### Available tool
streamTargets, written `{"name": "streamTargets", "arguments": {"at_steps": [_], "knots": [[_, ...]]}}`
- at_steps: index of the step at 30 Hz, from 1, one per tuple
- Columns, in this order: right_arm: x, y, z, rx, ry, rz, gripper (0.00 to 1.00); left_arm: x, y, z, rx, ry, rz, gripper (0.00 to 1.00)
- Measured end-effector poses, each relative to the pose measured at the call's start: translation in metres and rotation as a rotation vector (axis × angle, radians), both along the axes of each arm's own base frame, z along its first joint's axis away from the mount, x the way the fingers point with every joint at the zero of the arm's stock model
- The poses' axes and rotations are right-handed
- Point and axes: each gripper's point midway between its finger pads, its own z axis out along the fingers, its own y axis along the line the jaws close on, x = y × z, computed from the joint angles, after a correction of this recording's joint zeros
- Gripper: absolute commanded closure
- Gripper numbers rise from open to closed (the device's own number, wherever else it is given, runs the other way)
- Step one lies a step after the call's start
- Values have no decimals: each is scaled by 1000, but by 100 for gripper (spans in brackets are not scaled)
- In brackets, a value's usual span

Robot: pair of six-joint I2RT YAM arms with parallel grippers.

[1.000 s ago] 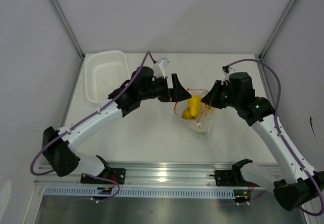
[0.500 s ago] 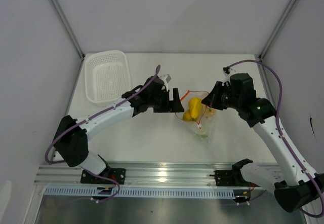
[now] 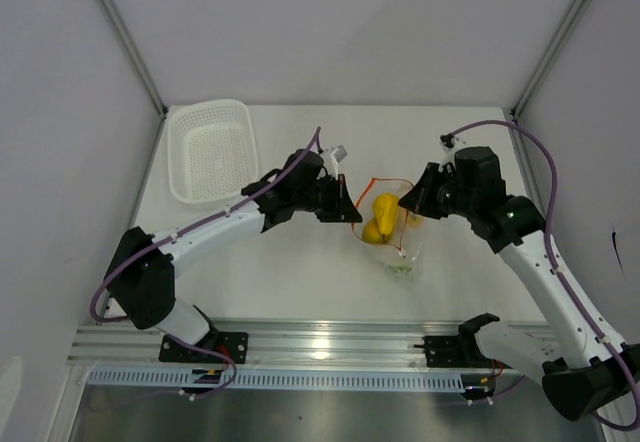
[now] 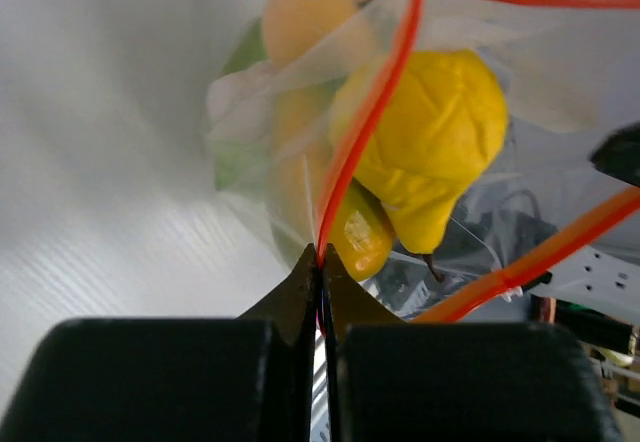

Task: Place the food in the zip-top bag and seal the zipper
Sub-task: Place the fake fruit in the zipper food storage bag, then adjust the zipper food storage bag at the center of the board.

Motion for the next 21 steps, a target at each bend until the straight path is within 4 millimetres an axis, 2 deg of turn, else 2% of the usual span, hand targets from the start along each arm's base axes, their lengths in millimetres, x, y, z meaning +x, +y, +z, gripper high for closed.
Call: {"name": "streamTargets", "arguments": {"at_steps": [7,10,14,16,18,21], "knots": [[7,-4,-13,-66,21,3,100,-16,-17,29,-122,20,-115,99],[9,-8,0,-85,-4,-6,100,-22,-19,51,-172,18,-139,99],[7,-12,31,-65,-95,-14,100,-30,-15,84,-229,-28,-146,99],[4,-13,35,-57,-116,-14,100,-34,-10,99,-255,-57,-147,99],[3,-13,21,-64,-98,-13,100,-35,-9,100,-263,-63,-142,99],[4,-12,-12,-89,-35,-6,100,-34,-7,71,-226,-15,-120,99]]}}
